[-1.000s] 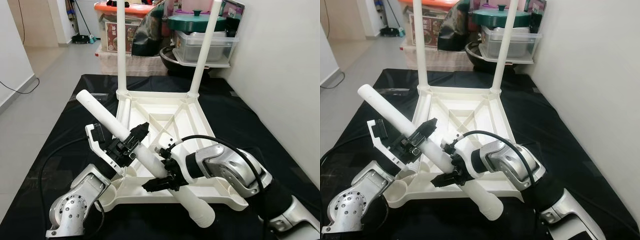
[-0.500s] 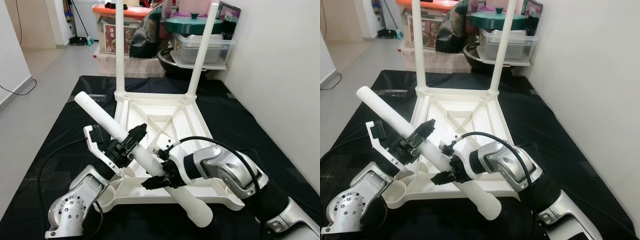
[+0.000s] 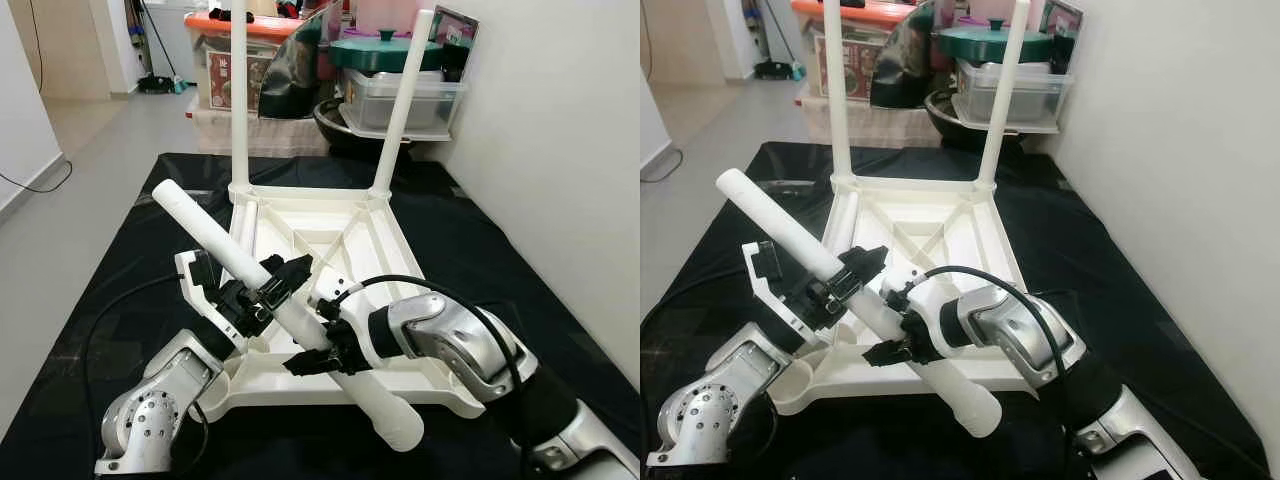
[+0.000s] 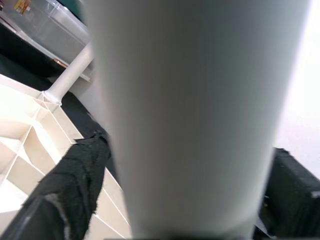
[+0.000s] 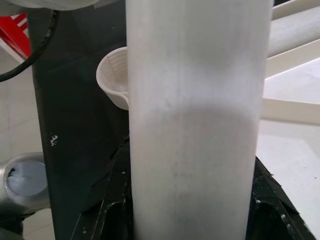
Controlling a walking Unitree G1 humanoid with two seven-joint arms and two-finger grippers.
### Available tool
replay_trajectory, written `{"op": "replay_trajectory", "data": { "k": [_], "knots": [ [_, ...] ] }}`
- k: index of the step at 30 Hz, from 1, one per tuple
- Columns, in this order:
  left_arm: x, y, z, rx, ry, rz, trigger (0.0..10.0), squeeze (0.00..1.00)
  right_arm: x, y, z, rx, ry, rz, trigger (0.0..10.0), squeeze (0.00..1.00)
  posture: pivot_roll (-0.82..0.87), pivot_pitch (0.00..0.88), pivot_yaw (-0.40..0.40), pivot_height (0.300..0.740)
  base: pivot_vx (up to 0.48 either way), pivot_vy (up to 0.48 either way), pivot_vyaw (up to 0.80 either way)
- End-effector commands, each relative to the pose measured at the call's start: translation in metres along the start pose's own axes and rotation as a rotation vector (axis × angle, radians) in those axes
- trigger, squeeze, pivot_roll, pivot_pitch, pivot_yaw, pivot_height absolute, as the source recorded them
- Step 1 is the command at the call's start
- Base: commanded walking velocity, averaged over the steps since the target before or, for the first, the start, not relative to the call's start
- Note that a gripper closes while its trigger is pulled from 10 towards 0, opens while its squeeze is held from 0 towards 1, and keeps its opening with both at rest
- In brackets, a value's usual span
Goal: Building children table
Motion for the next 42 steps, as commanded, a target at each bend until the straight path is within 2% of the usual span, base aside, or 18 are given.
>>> {"op": "replay_trajectory", "data": {
  "k": [1, 3, 6, 10, 14, 20, 27, 28, 29, 30, 31, 33, 34, 35, 36, 38, 41, 42],
  "knots": [
    [0.007, 0.003, -0.003, 0.006, -0.04, 0.005, 10.0, 1.0, -0.003, -0.015, -0.003, -0.034, 0.022, -0.055, 0.0, 0.0, -0.05, 0.0, -0.089, 0.74, 0.0, 0.0, 0.0],
    [0.008, 0.005, -0.002, 0.015, -0.049, 0.015, 10.0, 1.0, -0.001, -0.014, 0.002, -0.028, 0.014, -0.06, 0.0, 0.0, -0.05, 0.0, -0.089, 0.74, 0.0, 0.0, 0.0],
    [0.015, 0.01, 0.001, 0.031, -0.101, 0.049, 10.0, 1.0, 0.007, -0.014, 0.024, -0.022, -0.017, -0.084, 0.0, 0.0, -0.06, 0.0, -0.093, 0.74, 0.0, 0.0, 0.0],
    [0.02, 0.011, 0.003, 0.039, -0.135, 0.086, 10.0, 1.0, 0.011, -0.012, 0.036, -0.018, -0.033, -0.093, 0.0, 0.0, -0.06, 0.0, -0.094, 0.74, 0.0, 0.0, 0.0],
    [0.032, 0.011, 0.01, 0.025, -0.234, 0.158, 10.0, 1.0, 0.019, -0.001, 0.06, 0.005, -0.07, -0.097, 0.0, 0.0, -0.07, 0.0, -0.093, 0.74, 0.0, 0.0, 0.0],
    [0.039, 0.011, 0.015, 0.023, -0.282, 0.195, 10.0, 1.0, 0.024, 0.002, 0.076, 0.008, -0.102, -0.103, 0.0, 0.0, -0.07, 0.0, -0.096, 0.74, 0.0, 0.0, 0.0],
    [0.037, 0.008, 0.018, -0.001, -0.27, 0.184, 10.0, 1.0, 0.033, 0.012, 0.093, 0.048, -0.149, -0.115, 0.0, 0.0, -0.07, 0.0, -0.101, 0.74, 0.0, 0.0, 0.0],
    [0.028, 0.005, 0.019, -0.001, -0.207, 0.165, 10.0, 1.0, 0.042, 0.02, 0.102, 0.079, -0.198, -0.114, 0.0, 0.0, -0.07, 0.0, -0.1, 0.74, 0.0, 0.0, 0.0],
    [0.022, 0.003, 0.018, -0.009, -0.157, 0.143, 10.0, 0.24, 0.048, 0.023, 0.107, 0.107, -0.237, -0.121, 0.0, 0.0, -0.07, 0.0, -0.1, 0.74, 0.0, 0.0, 0.0],
    [0.022, 0.003, 0.018, -0.009, -0.157, 0.143, 10.0, 0.24, 0.048, 0.023, 0.107, 0.107, -0.237, -0.121, 0.0, 0.0, -0.07, 0.0, -0.1, 0.74, 0.0, 0.0, 0.0],
    [0.016, 0.0, 0.017, -0.015, -0.109, 0.118, 10.0, 0.13, 0.054, 0.026, 0.111, 0.137, -0.28, -0.131, 0.0, 0.0, -0.07, 0.0, -0.103, 0.74, 0.0, 0.0, 0.0],
    [0.016, 0.0, 0.017, -0.015, -0.109, 0.118, 10.0, 0.13, 0.054, 0.026, 0.111, 0.137, -0.28, -0.131, 0.0, 0.0, -0.07, 0.0, -0.103, 0.74, 0.0, 0.0, 0.0],
    [0.009, -0.002, 0.017, -0.019, -0.054, 0.098, 10.0, 0.0, 0.063, 0.028, 0.116, 0.175, -0.348, -0.137, 0.0, 0.0, -0.07, 0.0, -0.103, 0.74, 0.0, 0.0, 0.0],
    [-0.001, -0.006, 0.017, -0.03, 0.026, 0.072, 10.0, 0.0, 0.072, 0.031, 0.12, 0.23, -0.429, -0.148, 0.0, 0.0, -0.07, 0.0, -0.101, 0.74, 0.0, 0.0, 0.0],
    [-0.001, -0.006, 0.017, -0.03, 0.026, 0.072, 10.0, 0.0, 0.072, 0.031, 0.12, 0.23, -0.429, -0.148, 0.0, 0.0, -0.07, 0.0, -0.101, 0.74, 0.0, 0.0, 0.0],
    [-0.017, -0.012, 0.018, -0.056, 0.159, -0.015, 10.0, 0.0, 0.082, 0.031, 0.123, 0.302, -0.545, -0.157, 0.0, 0.0, -0.07, 0.0, -0.099, 0.74, 0.0, 0.0, 0.0],
    [-0.021, -0.015, 0.018, -0.073, 0.193, -0.04, 10.0, 0.0, 0.084, 0.029, 0.123, 0.331, -0.57, -0.176, 0.0, 0.0, -0.07, 0.0, -0.098, 0.74, 0.0, 0.0, 0.0],
    [-0.026, -0.016, 0.019, -0.073, 0.234, -0.056, 10.0, 0.0, 0.084, 0.024, 0.12, 0.349, -0.593, -0.197, 0.0, 0.0, -0.07, 0.0, -0.094, 0.74, 0.0, 0.0, 0.0]
  ]
}}
Point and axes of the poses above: a point about 5 cm out from each wrist's last joint towards the gripper, its own z axis pointing back from the gripper into the wrist, its own y axis along the axis of the wrist's last joint, x = y × z, the point moved 1 cm from there along -z, pointing out of the wrist towards the gripper, and after that the axes turned 4 degrees about z, right-handed, at the moved point
